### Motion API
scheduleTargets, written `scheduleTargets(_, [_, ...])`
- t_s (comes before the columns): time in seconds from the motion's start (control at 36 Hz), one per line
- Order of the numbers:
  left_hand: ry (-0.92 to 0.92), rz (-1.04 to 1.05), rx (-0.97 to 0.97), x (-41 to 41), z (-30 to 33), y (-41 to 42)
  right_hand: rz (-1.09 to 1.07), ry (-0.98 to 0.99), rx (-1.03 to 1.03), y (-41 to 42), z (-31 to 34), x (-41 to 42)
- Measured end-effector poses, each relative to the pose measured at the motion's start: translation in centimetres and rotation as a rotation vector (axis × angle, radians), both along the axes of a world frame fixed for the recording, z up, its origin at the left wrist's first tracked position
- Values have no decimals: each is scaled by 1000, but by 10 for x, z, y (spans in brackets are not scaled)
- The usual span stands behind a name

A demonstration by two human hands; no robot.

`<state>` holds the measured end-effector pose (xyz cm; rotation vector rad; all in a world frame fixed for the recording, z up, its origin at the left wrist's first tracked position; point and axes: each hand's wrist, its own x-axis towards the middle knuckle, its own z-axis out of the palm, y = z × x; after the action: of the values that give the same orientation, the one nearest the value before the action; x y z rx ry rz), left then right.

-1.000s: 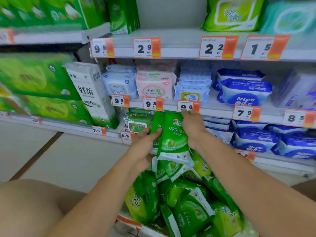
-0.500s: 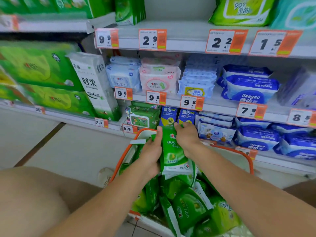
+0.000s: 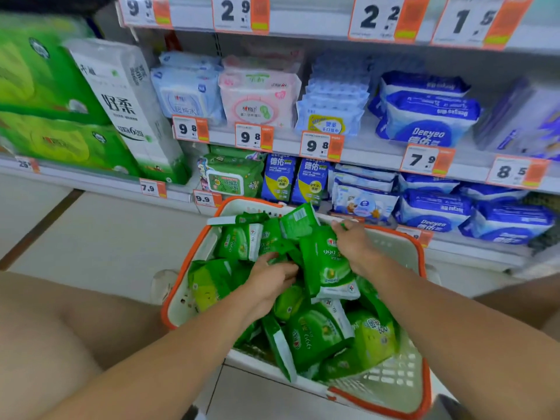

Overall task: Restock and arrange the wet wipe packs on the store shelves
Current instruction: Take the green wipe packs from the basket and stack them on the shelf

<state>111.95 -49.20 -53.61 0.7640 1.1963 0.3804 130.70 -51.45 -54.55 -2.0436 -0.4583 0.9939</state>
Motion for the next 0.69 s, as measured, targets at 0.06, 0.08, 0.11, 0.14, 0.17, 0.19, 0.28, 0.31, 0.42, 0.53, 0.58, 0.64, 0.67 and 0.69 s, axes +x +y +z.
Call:
scheduleTargets(0.06, [-55,-6,-60,10,-3,-1,-7,-22,13,4,-1,-4])
scheduleTargets(0.08, [-69,-15,-75,13,-5,0,6,-59,8,5,1,-7])
scheduleTargets(0.11, [-82,-21,-84,15,-6,1,28,-92,1,6,3,-10])
scheduleTargets(0.14, [-89,-31,-85,17,-6,2,52,-112,2,6,2,-13])
scheduleTargets(0.17, [-95,-50,-77,19,-4,3,76,-116,2,6,1,-16])
scheduleTargets(0.19, [-91,-72,-59,20,-3,3,85,-116,4,4,0,-19])
scheduleTargets(0.28, [-59,-88,-27,27,-1,0,-23,-106,27,3,-4,-26])
scheduleTargets(0.31, [-48,-100,-29,30,-1,-2,-72,-106,30,4,-4,-28])
scheduleTargets(0.42, [88,-214,89,37,1,-16,-59,-99,-28,8,3,-37])
scheduleTargets(0.53, [35,-154,111,33,-1,-14,-73,51,-60,9,6,-36])
scheduleTargets(0.58, [35,-119,147,28,1,-7,-56,216,-39,8,8,-32])
scheduleTargets(0.64, [36,-119,187,23,5,-3,16,317,-9,9,8,-28])
scheduleTargets(0.67, [34,-129,216,21,8,-3,71,349,14,7,14,-30])
scheduleTargets(0.69, [27,-131,249,19,12,-3,135,378,24,6,24,-34])
